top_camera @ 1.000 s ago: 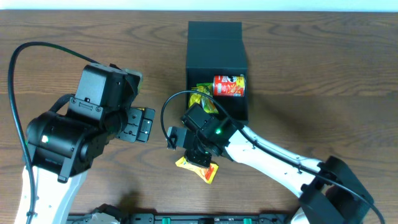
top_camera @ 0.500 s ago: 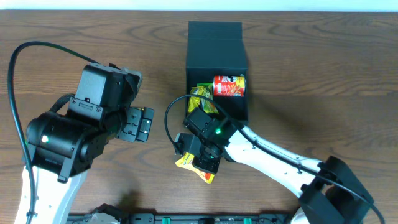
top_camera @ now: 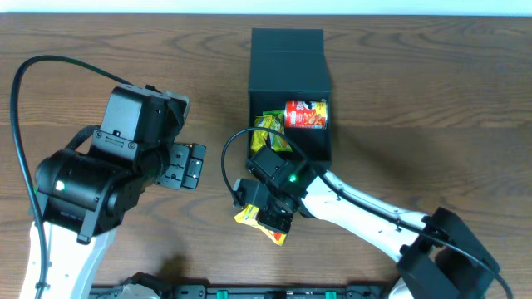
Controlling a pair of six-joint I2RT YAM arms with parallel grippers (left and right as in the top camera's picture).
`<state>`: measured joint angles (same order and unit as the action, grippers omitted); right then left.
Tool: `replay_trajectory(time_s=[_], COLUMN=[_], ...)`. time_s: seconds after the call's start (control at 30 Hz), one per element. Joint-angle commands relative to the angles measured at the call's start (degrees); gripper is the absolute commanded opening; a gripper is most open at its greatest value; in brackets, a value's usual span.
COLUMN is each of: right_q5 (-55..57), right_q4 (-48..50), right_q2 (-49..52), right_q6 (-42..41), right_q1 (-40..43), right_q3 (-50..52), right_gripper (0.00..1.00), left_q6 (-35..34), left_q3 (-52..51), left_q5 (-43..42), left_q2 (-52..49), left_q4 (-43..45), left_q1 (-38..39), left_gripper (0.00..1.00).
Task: Pack container
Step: 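Lower the Peanut Butter packet into the box and release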
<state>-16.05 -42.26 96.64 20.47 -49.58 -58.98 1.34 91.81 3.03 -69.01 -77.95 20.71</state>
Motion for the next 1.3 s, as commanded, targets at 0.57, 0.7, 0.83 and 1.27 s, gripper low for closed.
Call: replay_trajectory(time_s=[0.57, 0.7, 0.83, 1.27], right_q5=[-0.9, -0.9, -0.92, -1.14], right_q4=[5.9, 6.38, 6.99, 4.57], right_q2=[0.04, 0.04, 0.02, 0.0], right_q6=[-1.66, -1.68, -2.25, -7.87], right_q1=[-0.28, -0.28, -0.28, -0.28], right_q3=[4.48, 4.44, 4.02, -5.55], right_gripper=[0.07, 0.06, 0.04, 0.01], left_q6=[0.39, 0.39, 0.39, 0.42], left_q3=[0.22, 0.2, 0.2, 0.22], left_q5=[0.57, 0.55, 0.55, 0.57], left_q2=[-0.11, -0.11, -0.11, -0.11], left_q4=[0.2, 0.26, 0.48, 0.63], left_q1=[-0.22, -0.22, -0.22, -0.22], left_gripper=[0.95, 0.95, 0.95, 0.96])
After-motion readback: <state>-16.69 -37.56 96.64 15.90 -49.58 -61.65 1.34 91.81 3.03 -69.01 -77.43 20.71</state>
